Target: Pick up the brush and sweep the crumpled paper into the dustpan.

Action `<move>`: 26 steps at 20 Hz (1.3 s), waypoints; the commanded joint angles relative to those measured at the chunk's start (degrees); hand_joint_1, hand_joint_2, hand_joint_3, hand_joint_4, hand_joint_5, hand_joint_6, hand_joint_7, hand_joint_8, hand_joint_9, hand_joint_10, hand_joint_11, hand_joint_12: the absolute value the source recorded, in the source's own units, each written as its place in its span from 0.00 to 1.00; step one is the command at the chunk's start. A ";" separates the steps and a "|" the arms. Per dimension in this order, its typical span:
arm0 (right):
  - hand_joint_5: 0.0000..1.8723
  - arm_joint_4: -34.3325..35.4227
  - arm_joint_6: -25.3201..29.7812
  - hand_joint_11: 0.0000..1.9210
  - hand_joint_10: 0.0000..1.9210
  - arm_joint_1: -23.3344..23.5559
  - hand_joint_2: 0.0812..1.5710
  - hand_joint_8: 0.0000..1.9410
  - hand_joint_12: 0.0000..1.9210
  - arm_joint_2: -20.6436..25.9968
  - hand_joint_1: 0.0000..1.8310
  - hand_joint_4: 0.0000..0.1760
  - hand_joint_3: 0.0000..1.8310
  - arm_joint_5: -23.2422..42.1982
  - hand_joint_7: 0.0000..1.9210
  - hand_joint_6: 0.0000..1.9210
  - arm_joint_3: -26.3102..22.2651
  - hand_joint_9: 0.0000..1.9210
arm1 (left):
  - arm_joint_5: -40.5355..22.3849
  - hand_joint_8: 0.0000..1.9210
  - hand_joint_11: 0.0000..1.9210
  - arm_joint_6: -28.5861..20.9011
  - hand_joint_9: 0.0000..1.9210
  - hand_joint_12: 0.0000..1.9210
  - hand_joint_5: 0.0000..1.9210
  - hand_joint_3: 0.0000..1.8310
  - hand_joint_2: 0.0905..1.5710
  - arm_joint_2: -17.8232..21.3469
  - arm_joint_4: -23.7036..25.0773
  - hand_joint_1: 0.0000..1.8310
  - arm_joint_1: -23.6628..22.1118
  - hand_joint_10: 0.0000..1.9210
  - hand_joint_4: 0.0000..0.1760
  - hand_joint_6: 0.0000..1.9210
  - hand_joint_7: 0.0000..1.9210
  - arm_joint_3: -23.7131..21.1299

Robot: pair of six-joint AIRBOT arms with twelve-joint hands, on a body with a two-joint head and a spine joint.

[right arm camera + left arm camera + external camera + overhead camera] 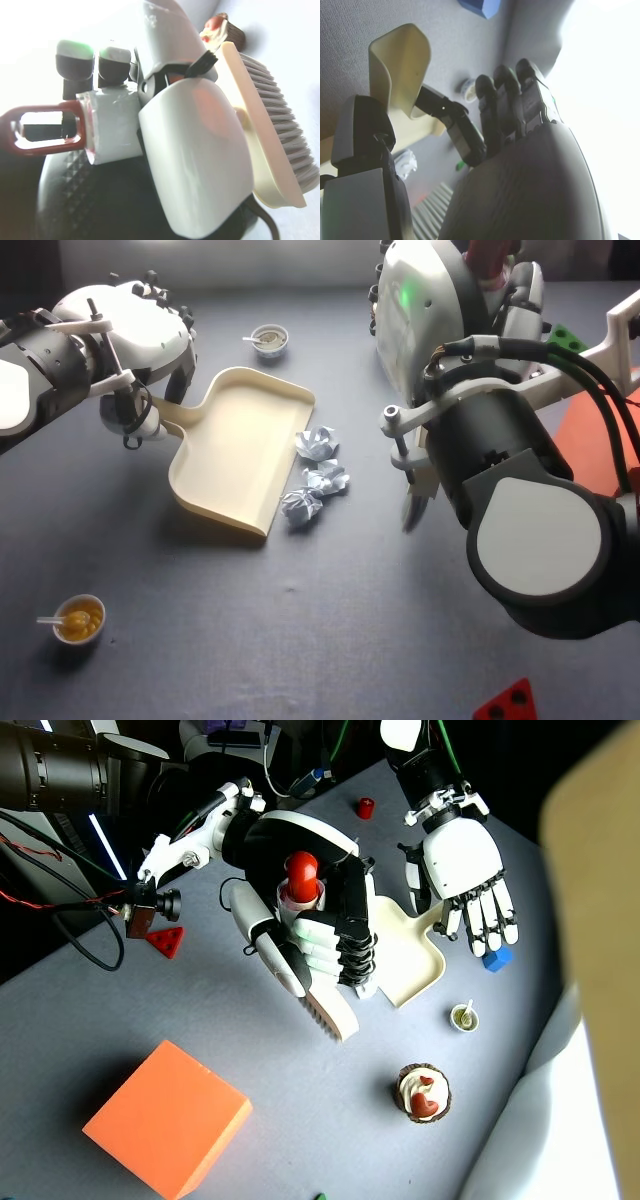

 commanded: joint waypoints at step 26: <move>0.50 -13.17 12.85 0.59 1.00 -0.28 0.75 1.00 1.00 -15.77 0.86 1.00 0.00 -3.92 0.53 1.00 15.95 0.59 | 5.11 0.00 0.00 0.32 0.12 0.15 0.52 0.00 0.69 0.49 2.10 0.59 -0.70 0.00 0.08 0.50 0.19 0.14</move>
